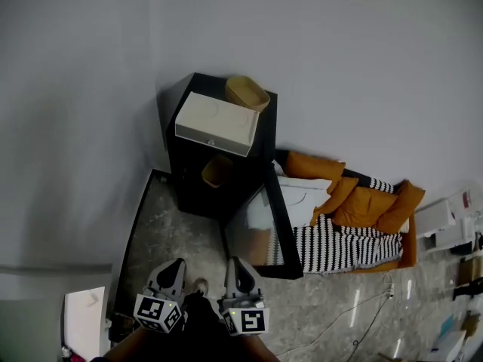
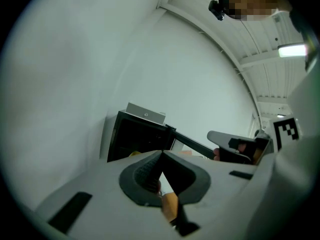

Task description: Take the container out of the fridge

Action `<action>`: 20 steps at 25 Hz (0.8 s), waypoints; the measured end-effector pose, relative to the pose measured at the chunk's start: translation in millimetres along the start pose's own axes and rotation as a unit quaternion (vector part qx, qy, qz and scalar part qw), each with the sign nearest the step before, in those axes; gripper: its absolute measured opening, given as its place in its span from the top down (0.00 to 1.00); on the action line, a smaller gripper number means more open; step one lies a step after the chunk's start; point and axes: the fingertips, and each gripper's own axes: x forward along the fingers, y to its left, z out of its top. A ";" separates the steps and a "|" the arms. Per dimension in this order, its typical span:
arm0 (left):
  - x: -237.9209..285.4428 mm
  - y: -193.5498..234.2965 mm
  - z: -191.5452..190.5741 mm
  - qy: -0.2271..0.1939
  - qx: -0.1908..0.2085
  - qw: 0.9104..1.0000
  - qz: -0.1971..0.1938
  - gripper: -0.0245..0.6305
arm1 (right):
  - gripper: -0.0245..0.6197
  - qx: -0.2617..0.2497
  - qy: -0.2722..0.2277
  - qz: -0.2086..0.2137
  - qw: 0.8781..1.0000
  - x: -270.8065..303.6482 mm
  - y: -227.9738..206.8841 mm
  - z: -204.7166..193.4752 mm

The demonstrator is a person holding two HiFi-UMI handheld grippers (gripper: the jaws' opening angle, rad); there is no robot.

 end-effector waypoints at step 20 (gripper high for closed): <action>114.6 42.5 -7.0 0.034 -0.069 0.997 -0.026 0.96 | 0.96 0.012 0.003 -0.002 1.000 80.6 -29.8 -15.3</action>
